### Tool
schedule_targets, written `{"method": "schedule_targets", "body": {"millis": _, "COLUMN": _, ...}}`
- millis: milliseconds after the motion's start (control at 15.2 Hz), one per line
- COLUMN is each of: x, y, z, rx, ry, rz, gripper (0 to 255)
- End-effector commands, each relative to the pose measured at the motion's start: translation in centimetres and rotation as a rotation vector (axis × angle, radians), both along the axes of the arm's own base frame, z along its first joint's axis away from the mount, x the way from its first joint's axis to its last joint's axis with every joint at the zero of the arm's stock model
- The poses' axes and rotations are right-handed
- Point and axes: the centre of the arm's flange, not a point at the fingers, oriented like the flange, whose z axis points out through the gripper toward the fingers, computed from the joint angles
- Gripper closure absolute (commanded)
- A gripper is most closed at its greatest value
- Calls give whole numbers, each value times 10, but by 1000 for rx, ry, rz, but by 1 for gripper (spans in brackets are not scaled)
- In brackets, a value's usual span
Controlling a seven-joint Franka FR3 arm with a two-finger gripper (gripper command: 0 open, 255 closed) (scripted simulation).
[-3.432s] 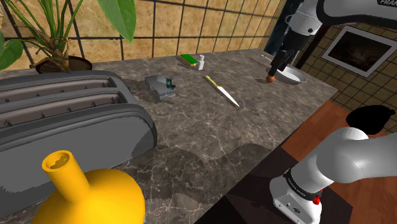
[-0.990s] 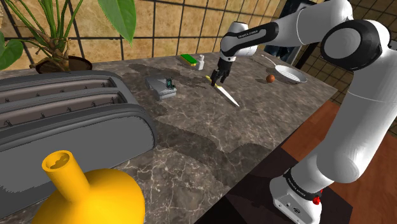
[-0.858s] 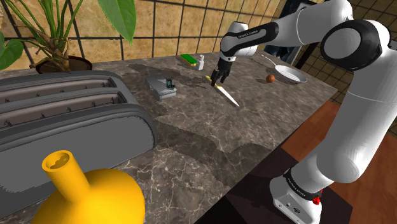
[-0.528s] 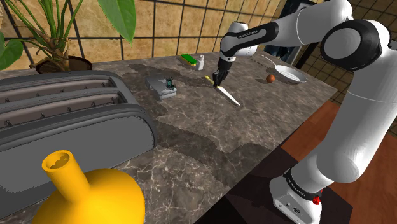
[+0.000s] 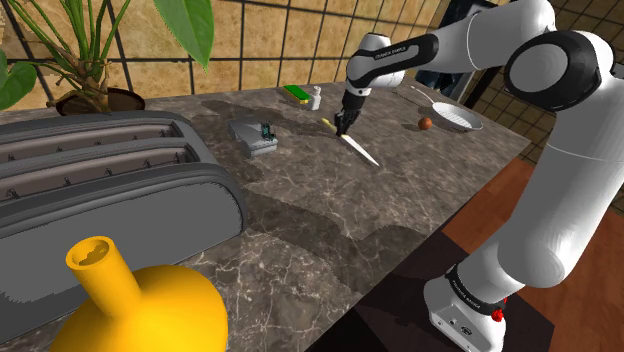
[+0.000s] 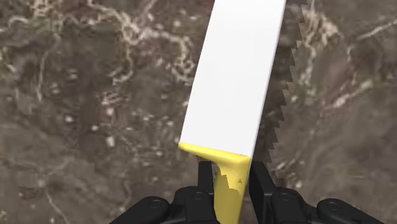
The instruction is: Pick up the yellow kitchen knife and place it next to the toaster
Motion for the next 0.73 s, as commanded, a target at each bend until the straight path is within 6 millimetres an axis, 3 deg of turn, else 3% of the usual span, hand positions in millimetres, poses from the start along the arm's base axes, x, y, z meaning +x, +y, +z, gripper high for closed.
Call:
{"method": "schedule_targets", "body": {"millis": 0, "x": 0, "y": 0, "z": 8, "rx": 0, "ry": 0, "rz": 0, "gripper": 255}}
{"method": "schedule_targets", "body": {"millis": 660, "x": 0, "y": 0, "z": 61, "rx": 0, "ry": 0, "rz": 0, "gripper": 255}}
